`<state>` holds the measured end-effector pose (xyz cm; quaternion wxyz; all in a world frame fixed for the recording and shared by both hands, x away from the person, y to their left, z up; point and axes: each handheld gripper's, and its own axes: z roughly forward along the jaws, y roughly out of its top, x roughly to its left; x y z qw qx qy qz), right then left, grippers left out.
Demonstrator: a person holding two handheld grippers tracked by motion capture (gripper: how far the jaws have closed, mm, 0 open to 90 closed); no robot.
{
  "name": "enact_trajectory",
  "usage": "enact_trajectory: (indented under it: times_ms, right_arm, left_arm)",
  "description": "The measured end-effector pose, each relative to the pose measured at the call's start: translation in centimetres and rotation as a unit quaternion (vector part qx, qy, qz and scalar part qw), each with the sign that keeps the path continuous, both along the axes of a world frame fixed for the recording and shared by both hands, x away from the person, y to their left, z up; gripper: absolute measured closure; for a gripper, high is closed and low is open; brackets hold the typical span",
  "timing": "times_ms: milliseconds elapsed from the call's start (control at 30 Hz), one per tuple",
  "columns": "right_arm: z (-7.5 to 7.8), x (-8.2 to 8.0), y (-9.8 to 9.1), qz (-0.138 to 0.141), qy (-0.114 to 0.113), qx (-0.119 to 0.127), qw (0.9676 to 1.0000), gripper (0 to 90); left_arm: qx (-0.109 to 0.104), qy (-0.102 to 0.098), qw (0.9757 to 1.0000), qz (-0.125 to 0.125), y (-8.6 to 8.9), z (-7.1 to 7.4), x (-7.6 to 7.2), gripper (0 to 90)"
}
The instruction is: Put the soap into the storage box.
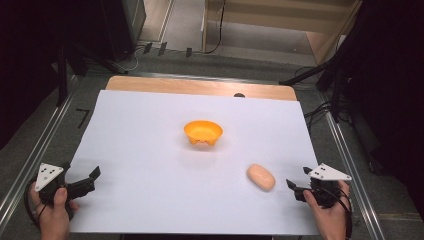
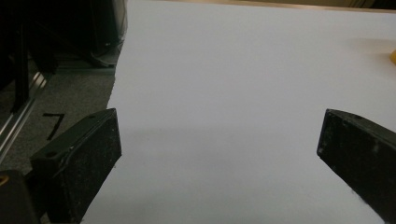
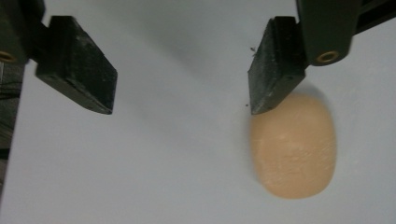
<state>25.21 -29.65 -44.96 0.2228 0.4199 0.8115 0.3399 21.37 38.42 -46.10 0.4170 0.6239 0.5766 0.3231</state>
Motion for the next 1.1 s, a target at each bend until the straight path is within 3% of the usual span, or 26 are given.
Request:
enact_trajectory:
  times_ms: [100, 133, 267, 300, 400, 633, 767, 1100]
  right_arm:
    - [0.2, 0.2, 0.5, 0.015, 0.011, -0.021, 0.9996, 21.2]
    - [0.3, 0.8, 1.0, 0.021, 0.031, -0.03, 0.9989, 19.1]
    - [0.4, 1.4, 1.4, 0.034, 0.055, -0.032, 0.9974, 18.6]
    - [0.4, 1.8, 1.9, 0.047, 0.068, -0.037, 0.9959, 18.7]
    - [0.5, 2.1, 2.2, 0.055, 0.076, -0.044, 0.9946, 18.6]
    - [1.0, 3.1, 3.9, 0.086, 0.116, -0.061, 0.9877, 16.2]
    - [0.9, 3.7, 4.8, 0.101, 0.13, -0.063, 0.9842, 13.7]
    - [0.7, 4.6, 6.8, 0.108, 0.153, -0.081, 0.9789, 13.7]
  left_arm:
    - [0.001, 0.0, 1.0, 0.001, 0.0, 0.0, 0.0, 0.5]
    - [0.001, -0.001, 1.0, 0.001, 0.0, 0.0, 0.0, 0.5]
    - [0.0, -0.002, 1.0, 0.001, 0.0, 0.0, 0.0, 0.5]
    - [0.0, -0.002, 1.0, 0.001, 0.0, 0.0, 0.0, 0.5]
    - [0.001, -0.001, 1.0, 0.001, 0.0, 0.0, 0.0, 0.5]
    - [0.001, -0.001, 1.0, 0.001, 0.0, 0.0, 0.0, 0.5]
    - [0.001, 0.0, 1.0, 0.0, 0.0, 0.0, 0.0, 0.5]
    - [0.003, 0.0, 1.0, -0.001, 0.0, 0.0, 0.0, 0.5]
